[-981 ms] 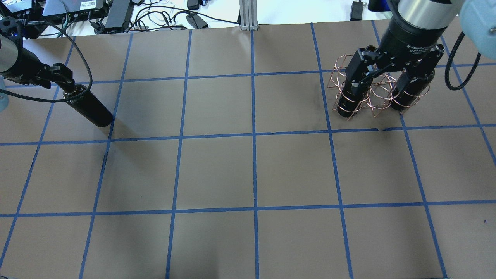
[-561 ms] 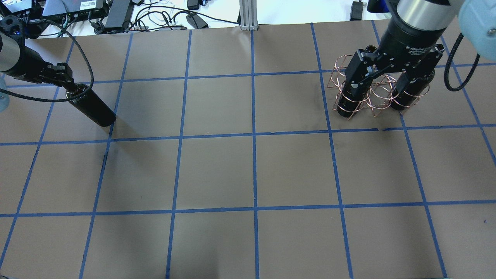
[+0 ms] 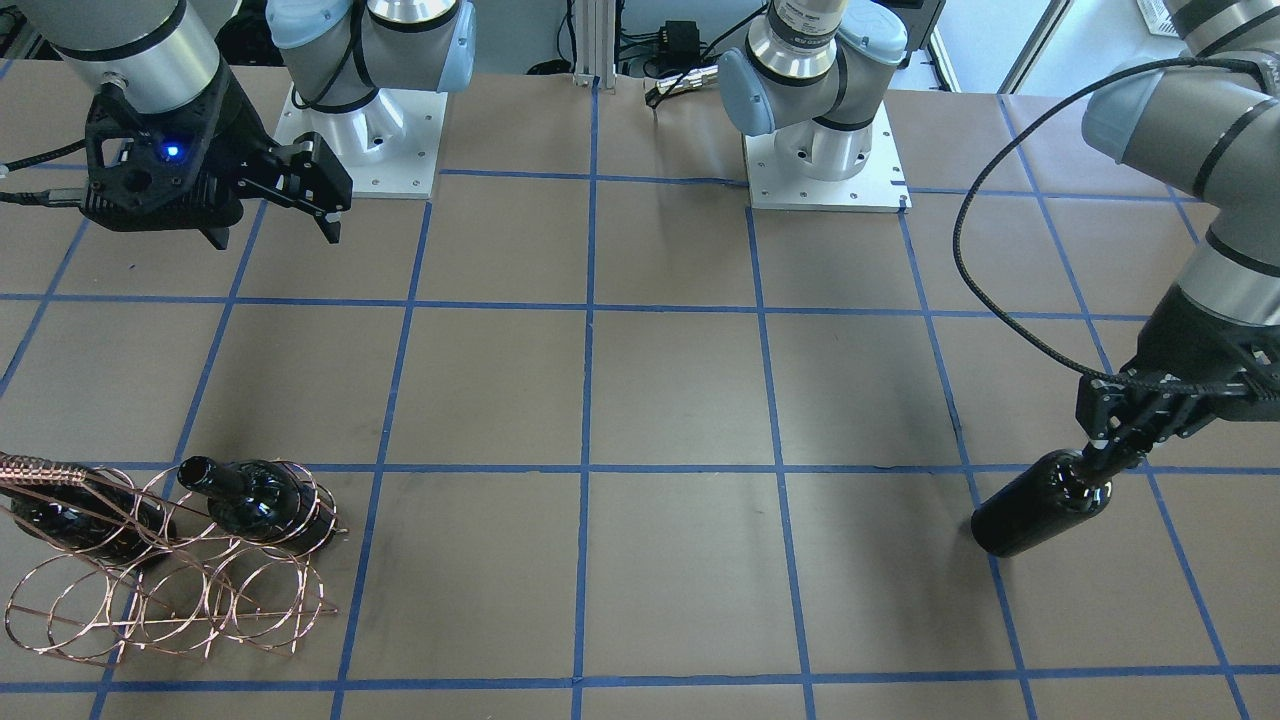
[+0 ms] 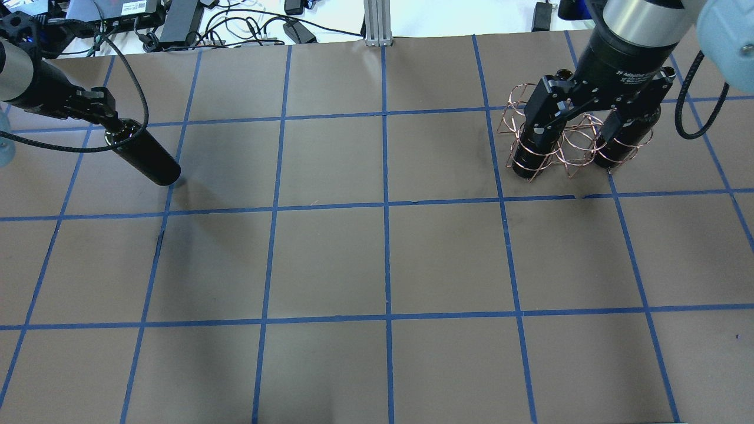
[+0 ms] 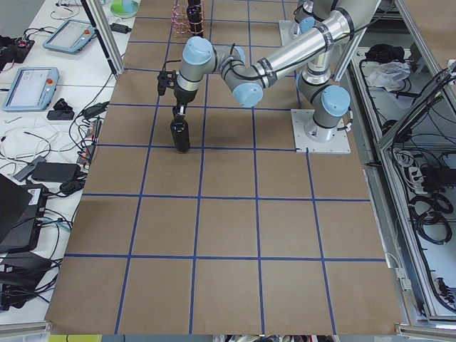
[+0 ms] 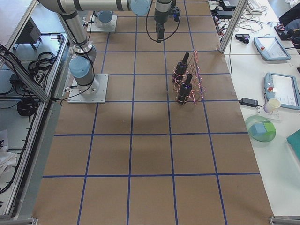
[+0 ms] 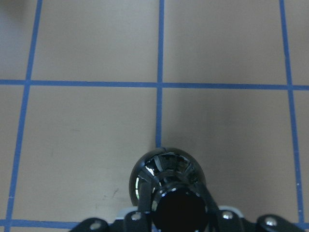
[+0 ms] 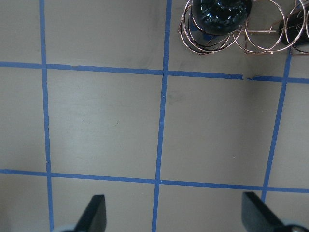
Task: Place wine into wine basket
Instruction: 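Carry the held bottle with the left gripper toward the table center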
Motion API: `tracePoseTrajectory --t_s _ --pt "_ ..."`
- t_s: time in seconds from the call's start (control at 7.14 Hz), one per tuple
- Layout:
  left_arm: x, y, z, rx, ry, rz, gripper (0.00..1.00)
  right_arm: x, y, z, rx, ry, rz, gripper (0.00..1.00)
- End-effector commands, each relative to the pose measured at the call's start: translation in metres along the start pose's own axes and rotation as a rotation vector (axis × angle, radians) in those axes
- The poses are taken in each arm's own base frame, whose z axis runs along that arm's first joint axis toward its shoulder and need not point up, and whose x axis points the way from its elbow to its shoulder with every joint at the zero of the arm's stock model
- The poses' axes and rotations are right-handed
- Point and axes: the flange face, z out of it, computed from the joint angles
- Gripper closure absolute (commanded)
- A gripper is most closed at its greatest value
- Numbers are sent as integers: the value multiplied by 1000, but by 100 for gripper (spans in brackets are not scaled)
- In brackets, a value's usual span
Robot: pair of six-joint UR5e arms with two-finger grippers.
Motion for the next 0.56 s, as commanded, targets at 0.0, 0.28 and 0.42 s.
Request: tracePoseTrajectory --t_s 0.0,0.28,0.42 --pt "91 17 -33 -33 29 -79 79 0 -3 -3 29 -11 4 0" --pt "170 56 -35 -121 -23 -68 80 3 -6 -13 93 16 4 0" --pt "209 72 -38 -128 -9 -100 80 1 -6 -14 97 15 13 0"
